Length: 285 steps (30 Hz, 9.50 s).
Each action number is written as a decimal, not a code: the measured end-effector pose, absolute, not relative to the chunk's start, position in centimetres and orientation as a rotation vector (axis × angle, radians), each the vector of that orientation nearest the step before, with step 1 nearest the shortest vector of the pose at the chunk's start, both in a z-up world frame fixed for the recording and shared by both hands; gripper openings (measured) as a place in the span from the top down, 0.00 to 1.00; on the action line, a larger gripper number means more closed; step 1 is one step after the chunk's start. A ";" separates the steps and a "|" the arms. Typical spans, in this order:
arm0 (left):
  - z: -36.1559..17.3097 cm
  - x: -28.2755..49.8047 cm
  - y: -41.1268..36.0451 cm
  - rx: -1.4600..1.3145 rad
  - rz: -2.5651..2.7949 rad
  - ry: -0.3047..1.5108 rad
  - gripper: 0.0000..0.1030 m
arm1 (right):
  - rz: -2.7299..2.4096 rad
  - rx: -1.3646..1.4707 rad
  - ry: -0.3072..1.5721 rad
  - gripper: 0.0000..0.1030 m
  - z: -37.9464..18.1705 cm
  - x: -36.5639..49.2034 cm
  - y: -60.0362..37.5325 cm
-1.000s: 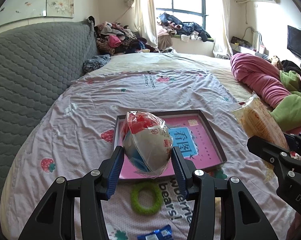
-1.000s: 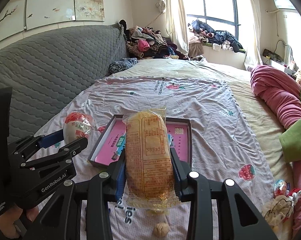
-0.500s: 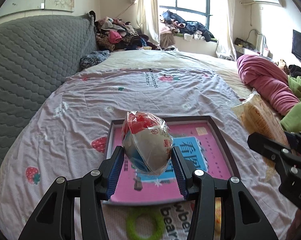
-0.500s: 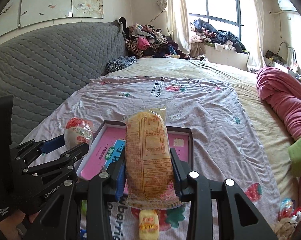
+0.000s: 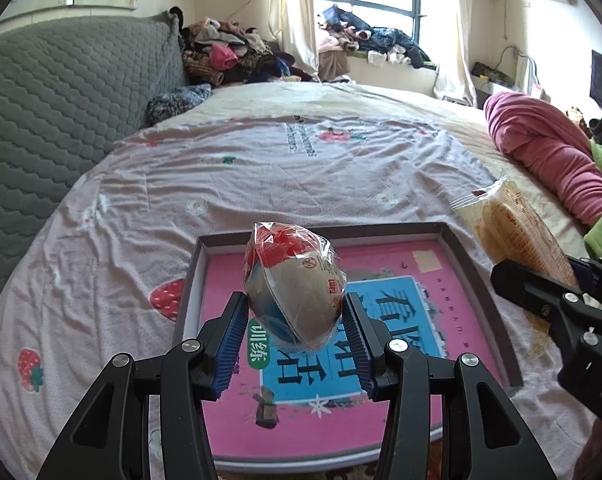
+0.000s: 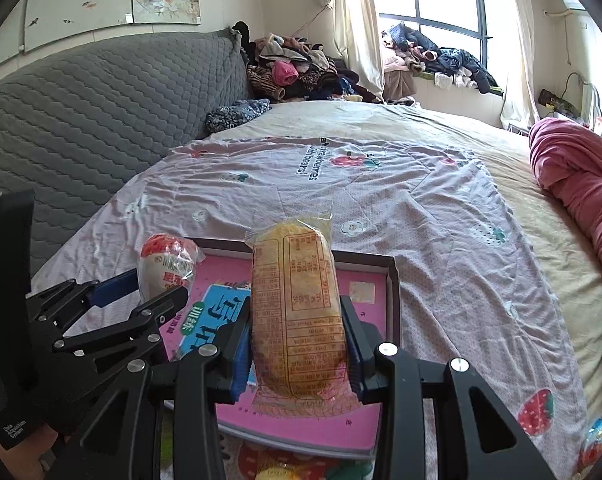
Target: Organize objects
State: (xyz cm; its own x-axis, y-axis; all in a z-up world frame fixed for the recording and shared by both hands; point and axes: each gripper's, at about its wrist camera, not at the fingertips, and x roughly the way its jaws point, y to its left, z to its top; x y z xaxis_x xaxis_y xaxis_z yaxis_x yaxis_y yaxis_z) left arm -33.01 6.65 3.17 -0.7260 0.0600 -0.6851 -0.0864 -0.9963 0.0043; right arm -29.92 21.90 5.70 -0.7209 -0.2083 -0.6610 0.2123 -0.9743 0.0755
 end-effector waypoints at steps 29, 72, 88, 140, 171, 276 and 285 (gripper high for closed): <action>-3.2 -39.2 6.8 -1.229 2.754 0.022 0.51 | -2.655 1.271 0.067 0.62 -2.0 -37.0 21.2; -3.2 -38.8 5.9 -1.253 2.774 -0.010 0.36 | -2.578 1.408 0.044 0.53 -4.2 -37.5 21.8; -0.3 -36.6 5.1 -1.166 2.861 -0.010 0.20 | -2.642 1.350 0.035 0.30 -1.2 -35.1 22.8; 17.6 -7.7 2.9 -1.015 2.965 -0.022 0.00 | -2.734 1.155 0.041 0.15 17.5 -8.4 21.8; 18.4 -1.7 2.8 -0.983 2.951 -0.026 0.00 | -2.746 1.091 0.041 0.15 19.4 -2.2 21.8; -0.4 -7.3 5.3 -1.428 2.714 0.001 0.01 | -2.626 1.455 0.132 0.04 1.2 -7.5 23.3; -1.8 -8.3 5.5 -1.446 2.694 -0.006 0.01 | -2.621 1.489 0.128 0.04 -0.2 -8.8 23.4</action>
State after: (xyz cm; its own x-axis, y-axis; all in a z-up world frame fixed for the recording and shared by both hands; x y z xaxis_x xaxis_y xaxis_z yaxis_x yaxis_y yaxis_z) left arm -8.33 5.46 -1.81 -0.5498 0.0757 -0.8319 -0.0720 -0.9965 -0.0431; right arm -8.81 23.37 -0.16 -0.5072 -0.0664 -0.8593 0.1498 -0.9886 -0.0120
